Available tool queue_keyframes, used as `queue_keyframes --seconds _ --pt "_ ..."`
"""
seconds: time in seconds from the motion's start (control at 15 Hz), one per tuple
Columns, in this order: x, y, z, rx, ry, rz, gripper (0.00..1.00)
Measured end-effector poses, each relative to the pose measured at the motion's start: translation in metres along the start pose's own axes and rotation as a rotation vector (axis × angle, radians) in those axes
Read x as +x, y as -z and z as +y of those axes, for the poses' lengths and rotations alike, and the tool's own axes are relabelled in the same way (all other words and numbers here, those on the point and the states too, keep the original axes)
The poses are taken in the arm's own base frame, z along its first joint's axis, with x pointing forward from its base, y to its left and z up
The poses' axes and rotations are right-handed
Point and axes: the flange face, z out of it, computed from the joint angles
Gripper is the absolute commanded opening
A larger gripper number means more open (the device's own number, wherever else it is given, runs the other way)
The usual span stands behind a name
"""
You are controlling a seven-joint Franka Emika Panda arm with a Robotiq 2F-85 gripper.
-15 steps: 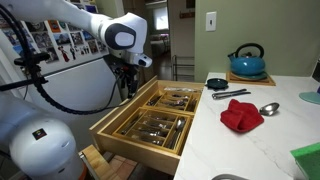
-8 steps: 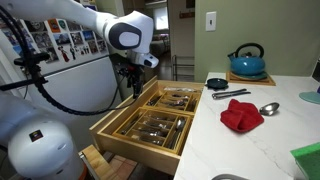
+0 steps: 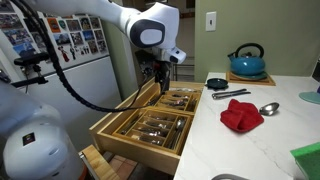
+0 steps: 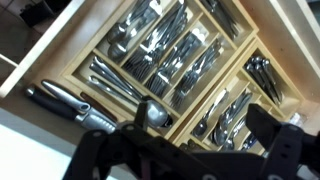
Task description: Put a knife in the drawer
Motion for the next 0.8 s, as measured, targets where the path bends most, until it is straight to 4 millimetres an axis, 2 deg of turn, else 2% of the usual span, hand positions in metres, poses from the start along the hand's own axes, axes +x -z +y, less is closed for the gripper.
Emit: queue_keyframes --seconds 0.33,0.67,0.8 --pt "0.053 0.021 -0.005 -0.069 0.004 0.166 1.0" --pt "0.096 0.026 -0.001 -0.206 -0.005 0.273 1.0" --pt "0.107 0.025 0.002 -0.23 -0.011 0.292 1.0"
